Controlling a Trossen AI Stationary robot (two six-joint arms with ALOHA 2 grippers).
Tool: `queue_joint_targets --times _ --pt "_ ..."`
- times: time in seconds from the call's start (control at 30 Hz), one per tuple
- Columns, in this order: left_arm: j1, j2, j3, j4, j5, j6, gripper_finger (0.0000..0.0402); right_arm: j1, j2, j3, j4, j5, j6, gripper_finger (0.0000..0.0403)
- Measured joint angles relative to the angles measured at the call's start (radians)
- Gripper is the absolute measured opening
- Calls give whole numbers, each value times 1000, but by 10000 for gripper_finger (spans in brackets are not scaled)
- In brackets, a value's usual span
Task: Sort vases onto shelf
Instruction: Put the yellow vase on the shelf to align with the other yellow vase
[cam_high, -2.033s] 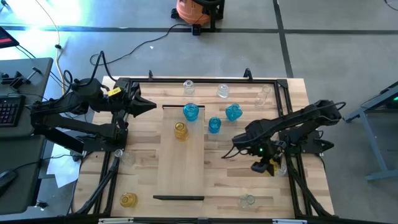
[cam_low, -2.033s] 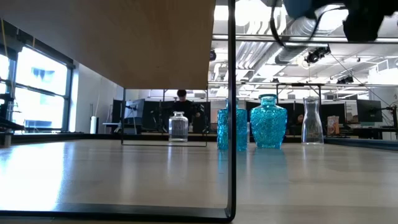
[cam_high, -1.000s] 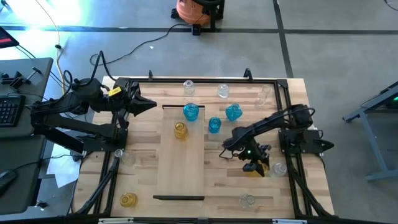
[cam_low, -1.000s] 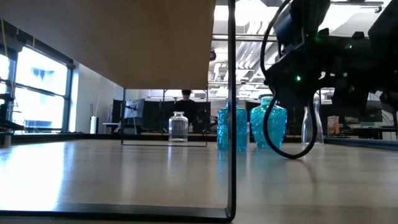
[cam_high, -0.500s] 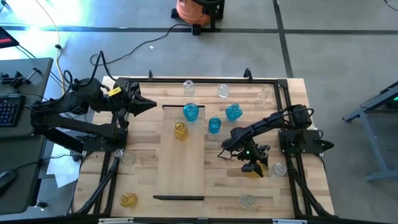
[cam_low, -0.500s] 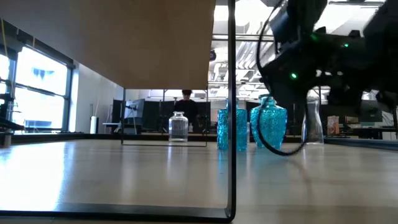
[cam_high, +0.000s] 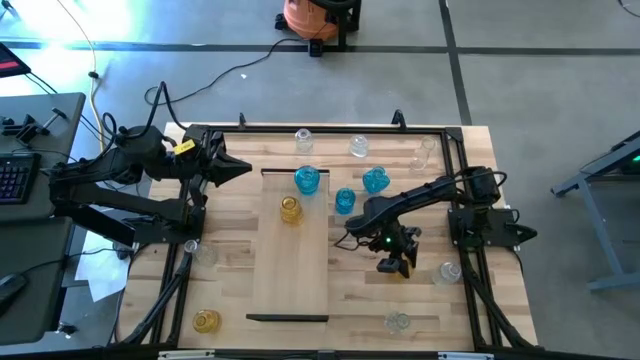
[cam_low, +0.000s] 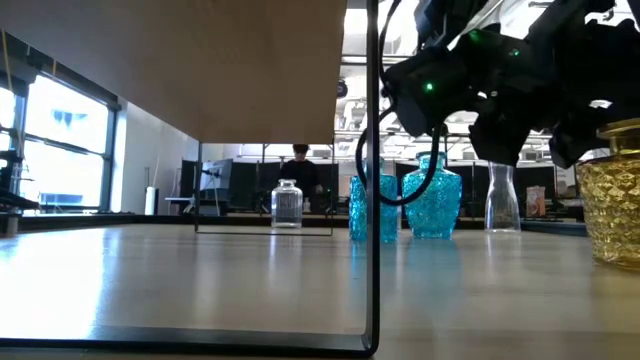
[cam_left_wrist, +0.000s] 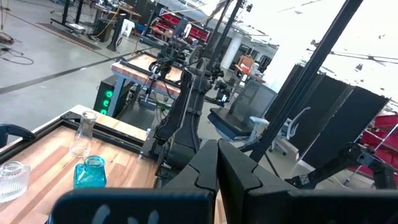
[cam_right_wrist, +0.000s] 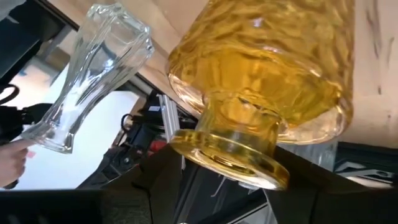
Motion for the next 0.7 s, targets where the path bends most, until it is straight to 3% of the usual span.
queue_joint_targets --times 0.4,0.7 --pt "0 0 0 0 0 -7 1 -6 0 124 -106 138 -20 201" --pt "0 0 0 -1 0 -8 1 -13 -11 273 -181 306 34 201"
